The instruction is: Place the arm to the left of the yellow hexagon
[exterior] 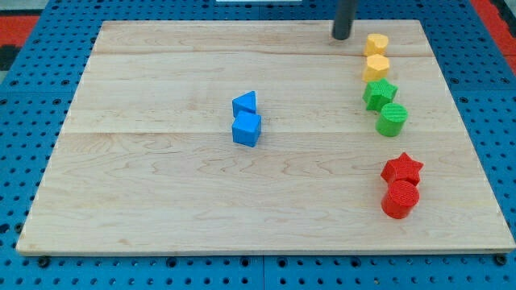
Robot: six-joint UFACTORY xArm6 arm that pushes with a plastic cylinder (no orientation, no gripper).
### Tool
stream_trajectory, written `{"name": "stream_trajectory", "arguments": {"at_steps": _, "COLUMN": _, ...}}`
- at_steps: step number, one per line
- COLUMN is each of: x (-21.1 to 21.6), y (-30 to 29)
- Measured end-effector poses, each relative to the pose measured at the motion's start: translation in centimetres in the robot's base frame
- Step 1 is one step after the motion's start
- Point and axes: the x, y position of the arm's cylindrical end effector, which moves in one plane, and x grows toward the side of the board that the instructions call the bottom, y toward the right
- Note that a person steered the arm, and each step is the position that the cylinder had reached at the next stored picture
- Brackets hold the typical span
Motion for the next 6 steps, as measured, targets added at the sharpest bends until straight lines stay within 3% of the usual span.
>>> {"name": "stream_trajectory", "arguments": {"at_steps": 3, "x": 7.5, "y": 0.2}}
{"name": "stream_trajectory", "arguments": {"at_steps": 6, "x": 11.2, "y": 0.2}}
